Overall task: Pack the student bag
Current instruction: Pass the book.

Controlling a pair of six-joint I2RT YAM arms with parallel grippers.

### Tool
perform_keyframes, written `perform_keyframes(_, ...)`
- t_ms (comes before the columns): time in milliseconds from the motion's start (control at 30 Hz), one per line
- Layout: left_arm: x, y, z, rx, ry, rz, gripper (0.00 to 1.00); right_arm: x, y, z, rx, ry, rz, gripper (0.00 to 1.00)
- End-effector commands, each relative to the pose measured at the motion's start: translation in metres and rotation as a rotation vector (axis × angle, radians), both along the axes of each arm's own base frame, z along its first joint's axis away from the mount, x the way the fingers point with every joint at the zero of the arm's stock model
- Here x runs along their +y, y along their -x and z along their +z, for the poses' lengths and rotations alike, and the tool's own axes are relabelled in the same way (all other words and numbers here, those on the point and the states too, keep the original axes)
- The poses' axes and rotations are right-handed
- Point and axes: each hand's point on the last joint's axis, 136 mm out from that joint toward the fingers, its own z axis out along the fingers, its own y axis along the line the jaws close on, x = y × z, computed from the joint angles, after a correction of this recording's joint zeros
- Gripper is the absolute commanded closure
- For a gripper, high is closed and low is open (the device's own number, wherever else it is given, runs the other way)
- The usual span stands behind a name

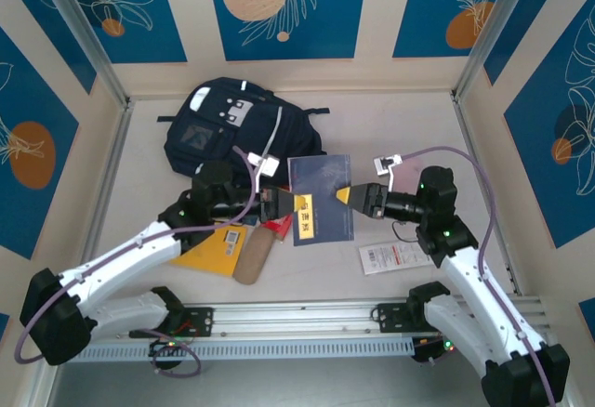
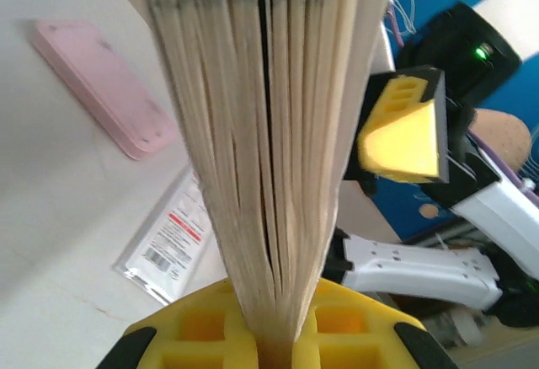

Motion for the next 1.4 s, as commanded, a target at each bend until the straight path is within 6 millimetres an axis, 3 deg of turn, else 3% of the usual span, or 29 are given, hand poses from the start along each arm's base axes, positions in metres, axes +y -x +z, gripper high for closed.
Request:
perform_keyframes(0,0.016,-0.025,0.028,-0.030,0.150,0.207,1.00,-0.018,-0.015,-0.016,0.021,0.020,-0.184,0.25)
perform_keyframes(133,0.034,-0.040,0.029,0.022,0.240,0.365,1.00,-0.026,-0.018,-0.021,0.074,-0.045,-0.265,0.18)
perform_keyframes(300,0.053,-0.056,0.020,0.133,0.329,0.529,1.00,-0.016,-0.023,-0.029,0.199,-0.198,-0.273,0.06)
perform_keyframes(567,0.047,-0.064,0.013,0.256,0.388,0.553,1.00,0.022,-0.019,-0.011,0.144,-0.258,-0.233,0.03)
perform_keyframes(867,0.032,-0.061,0.003,0.336,0.406,0.552,1.00,0.031,-0.033,-0.012,0.130,-0.283,-0.367,0.21)
perform_keyframes(1067,0.025,-0.057,0.004,0.343,0.404,0.542,1.00,0.037,-0.041,-0.011,0.157,-0.310,-0.384,0.24)
perform_keyframes(1267,0.018,-0.054,-0.003,0.353,0.380,0.536,1.00,0.032,-0.050,-0.009,0.174,-0.340,-0.446,0.52)
perform_keyframes(1367,0.015,-0.054,-0.007,0.360,0.365,0.534,1.00,0.030,-0.052,-0.015,0.196,-0.332,-0.469,0.55)
